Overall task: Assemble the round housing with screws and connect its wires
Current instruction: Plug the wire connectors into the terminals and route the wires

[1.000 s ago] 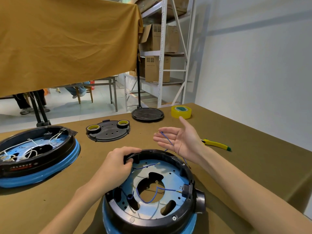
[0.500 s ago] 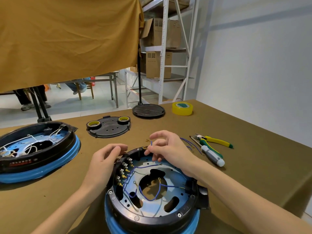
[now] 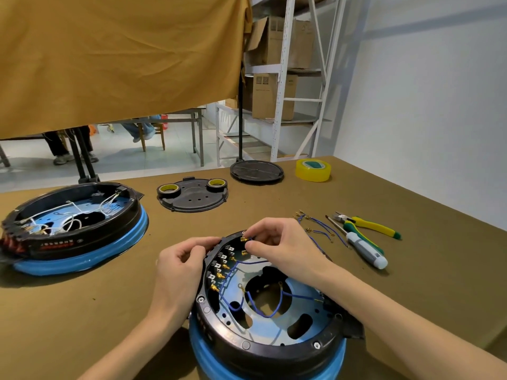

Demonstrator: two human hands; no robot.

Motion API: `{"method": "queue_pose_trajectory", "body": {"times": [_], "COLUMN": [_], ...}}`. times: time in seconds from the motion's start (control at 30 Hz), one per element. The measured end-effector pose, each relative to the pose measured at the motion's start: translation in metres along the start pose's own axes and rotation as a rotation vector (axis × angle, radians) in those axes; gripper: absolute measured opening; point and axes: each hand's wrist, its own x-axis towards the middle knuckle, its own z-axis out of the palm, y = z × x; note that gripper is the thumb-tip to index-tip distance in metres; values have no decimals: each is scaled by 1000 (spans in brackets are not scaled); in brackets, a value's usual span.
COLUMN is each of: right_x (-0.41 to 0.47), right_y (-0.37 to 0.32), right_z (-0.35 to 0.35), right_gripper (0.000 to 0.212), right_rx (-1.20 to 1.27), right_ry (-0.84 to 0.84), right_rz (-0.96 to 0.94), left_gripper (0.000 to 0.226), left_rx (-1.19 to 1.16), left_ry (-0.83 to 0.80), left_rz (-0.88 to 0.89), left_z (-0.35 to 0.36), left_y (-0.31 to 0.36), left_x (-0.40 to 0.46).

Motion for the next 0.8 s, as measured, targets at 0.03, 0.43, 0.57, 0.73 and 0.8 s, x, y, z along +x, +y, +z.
{"method": "queue_pose_trajectory", "body": {"times": [0.03,0.43,0.57,0.73,0.8], "right_x": [0,-2,-4,-6,-7], "right_y": [0,-2,-8,-14,-17], "right_z": [0,0,-2,-7,-8], "right_gripper": [7,7,10,11,8], "right_rx": [-6,-30,94,386,481], "right_ry": [7,-9,-25,-85,-134], "right_rz": [2,-11,-46,118,194], "left_gripper": [42,39,29,32,22], "left_rx": [9,-57,112,295,320], "left_ry": [-5,-21,-102,-254,-271], "left_rz": [6,-36,117,410,475], "left_z": [0,3,-5,-15,-12], "left_y": [1,9,19,33,39], "left_x": [-1,-8,-6,1,2]}}
